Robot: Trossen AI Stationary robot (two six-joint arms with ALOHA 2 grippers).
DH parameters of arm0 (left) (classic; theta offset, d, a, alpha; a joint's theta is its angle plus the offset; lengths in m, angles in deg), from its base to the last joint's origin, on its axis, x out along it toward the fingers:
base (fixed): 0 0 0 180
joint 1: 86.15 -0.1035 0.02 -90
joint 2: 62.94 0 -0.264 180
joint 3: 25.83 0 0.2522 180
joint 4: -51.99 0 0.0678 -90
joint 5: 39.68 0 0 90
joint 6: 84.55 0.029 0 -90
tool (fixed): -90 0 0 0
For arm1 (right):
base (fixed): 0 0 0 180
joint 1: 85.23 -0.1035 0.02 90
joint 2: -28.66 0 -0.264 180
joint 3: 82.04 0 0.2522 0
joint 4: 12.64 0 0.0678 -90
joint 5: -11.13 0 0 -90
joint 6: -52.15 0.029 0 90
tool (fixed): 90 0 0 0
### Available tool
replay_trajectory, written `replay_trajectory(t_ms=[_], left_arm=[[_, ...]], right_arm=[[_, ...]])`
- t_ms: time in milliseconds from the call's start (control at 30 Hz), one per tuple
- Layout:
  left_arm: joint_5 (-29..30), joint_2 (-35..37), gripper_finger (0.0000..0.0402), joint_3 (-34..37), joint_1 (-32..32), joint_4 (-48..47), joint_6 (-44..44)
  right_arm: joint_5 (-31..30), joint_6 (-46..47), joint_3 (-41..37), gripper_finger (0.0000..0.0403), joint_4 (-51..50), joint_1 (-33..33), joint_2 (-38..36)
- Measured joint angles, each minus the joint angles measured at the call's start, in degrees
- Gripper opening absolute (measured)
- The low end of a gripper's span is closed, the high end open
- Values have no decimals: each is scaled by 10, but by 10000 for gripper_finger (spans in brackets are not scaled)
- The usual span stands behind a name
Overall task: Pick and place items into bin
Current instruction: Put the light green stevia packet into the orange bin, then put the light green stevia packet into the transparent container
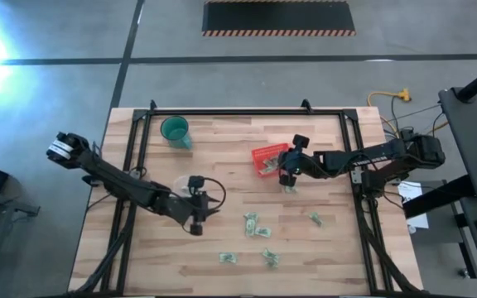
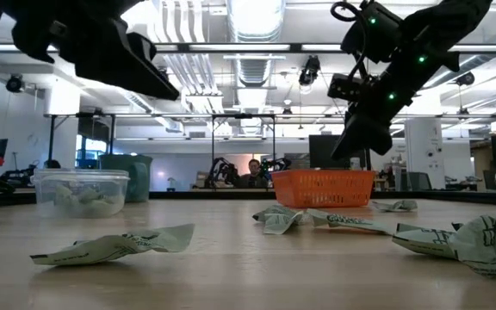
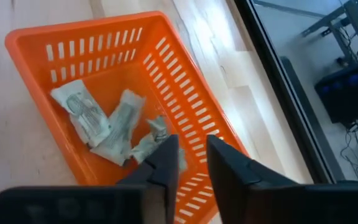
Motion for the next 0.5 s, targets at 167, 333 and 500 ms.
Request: replay_trajectory(t_ms=[167, 333, 500], left_arm=[[-14, -42, 116, 0, 0, 44, 46], [-36, -90, 116, -21, -2, 68, 92], [-37, -141, 116, -68, -12, 67, 125]], right_arm=[[-4, -13, 0, 118, 12, 0, -2], [-5, -19, 2, 146, 12, -3, -21], [13, -27, 2, 149, 6, -20, -48]])
